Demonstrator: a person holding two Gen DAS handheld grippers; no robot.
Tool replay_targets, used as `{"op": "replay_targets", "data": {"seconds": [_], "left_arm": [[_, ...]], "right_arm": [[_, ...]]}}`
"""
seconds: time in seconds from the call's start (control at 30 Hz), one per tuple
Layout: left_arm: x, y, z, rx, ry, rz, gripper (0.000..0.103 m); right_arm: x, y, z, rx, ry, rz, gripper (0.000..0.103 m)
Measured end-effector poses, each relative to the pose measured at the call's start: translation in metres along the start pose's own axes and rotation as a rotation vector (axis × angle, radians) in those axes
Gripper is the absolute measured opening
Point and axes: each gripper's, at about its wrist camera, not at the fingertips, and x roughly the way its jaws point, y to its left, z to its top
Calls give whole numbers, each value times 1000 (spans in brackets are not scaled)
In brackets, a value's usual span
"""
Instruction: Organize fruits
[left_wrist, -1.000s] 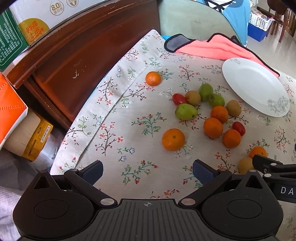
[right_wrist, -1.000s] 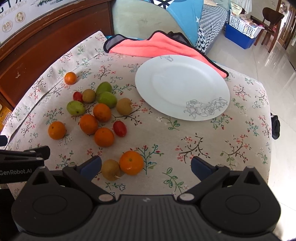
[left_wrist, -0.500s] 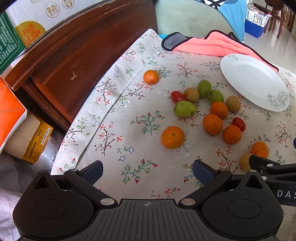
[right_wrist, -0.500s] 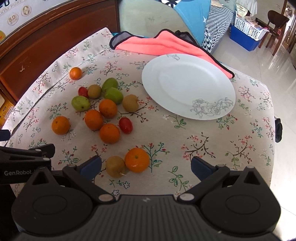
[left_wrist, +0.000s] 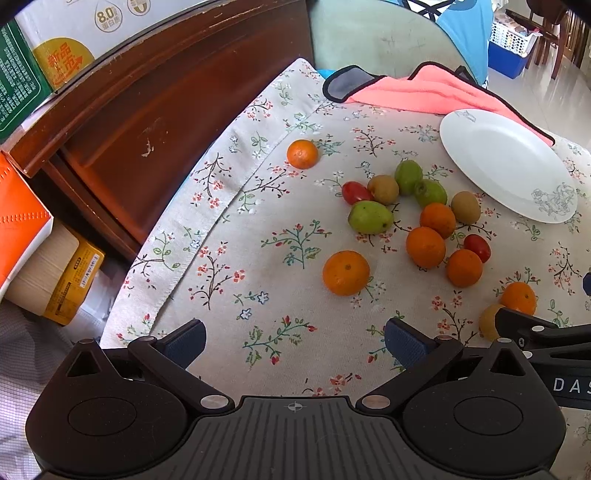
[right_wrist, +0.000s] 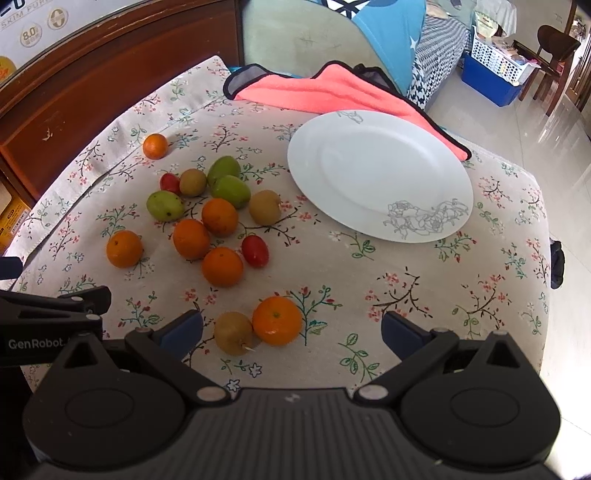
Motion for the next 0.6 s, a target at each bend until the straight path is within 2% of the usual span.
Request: {"op": "replay_targets", "data": {"seconds": [0.43, 0.6], "left_arm": [[-1, -1, -2, 6, -7, -4, 102], [-1, 1, -2, -4, -11, -33, 102]], "right_arm": [[0, 0, -2, -8, 1, 8, 102], [0, -2, -2, -5, -6, 18, 102]]}}
